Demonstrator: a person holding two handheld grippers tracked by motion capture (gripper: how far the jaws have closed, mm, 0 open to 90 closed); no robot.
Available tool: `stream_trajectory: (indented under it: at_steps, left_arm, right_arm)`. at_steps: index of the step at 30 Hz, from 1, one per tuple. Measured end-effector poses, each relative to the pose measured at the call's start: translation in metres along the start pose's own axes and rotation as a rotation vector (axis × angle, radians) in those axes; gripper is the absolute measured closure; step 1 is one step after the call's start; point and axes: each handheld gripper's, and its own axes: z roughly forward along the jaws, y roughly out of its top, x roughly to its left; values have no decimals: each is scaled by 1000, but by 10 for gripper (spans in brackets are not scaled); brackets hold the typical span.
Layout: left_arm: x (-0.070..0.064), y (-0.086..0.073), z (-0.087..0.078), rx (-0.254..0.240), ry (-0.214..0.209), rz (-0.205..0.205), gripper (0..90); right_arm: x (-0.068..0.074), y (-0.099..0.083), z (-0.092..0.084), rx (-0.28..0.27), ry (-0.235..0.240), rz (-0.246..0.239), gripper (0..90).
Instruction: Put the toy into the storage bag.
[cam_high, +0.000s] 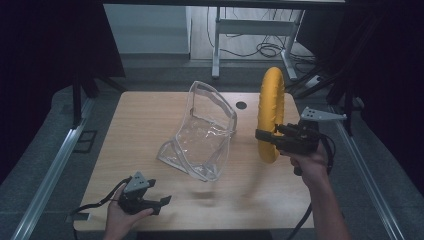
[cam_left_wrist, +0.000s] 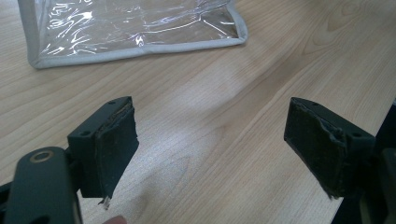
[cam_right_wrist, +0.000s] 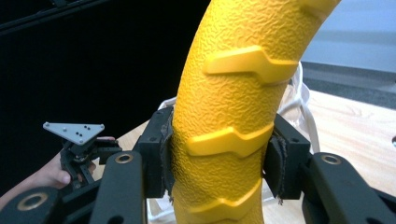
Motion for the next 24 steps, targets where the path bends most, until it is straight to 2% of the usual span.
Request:
stream_trajectory:
  at_steps: [18, 24]
  left_arm:
    - [-1, 0, 2, 4, -2, 1, 171]
    - [-1, 0, 1, 4, -3, 2, 171]
  right_arm:
    - [17, 24, 5, -71, 15, -43, 502]
    - [20, 29, 6, -89, 19, -42, 501]
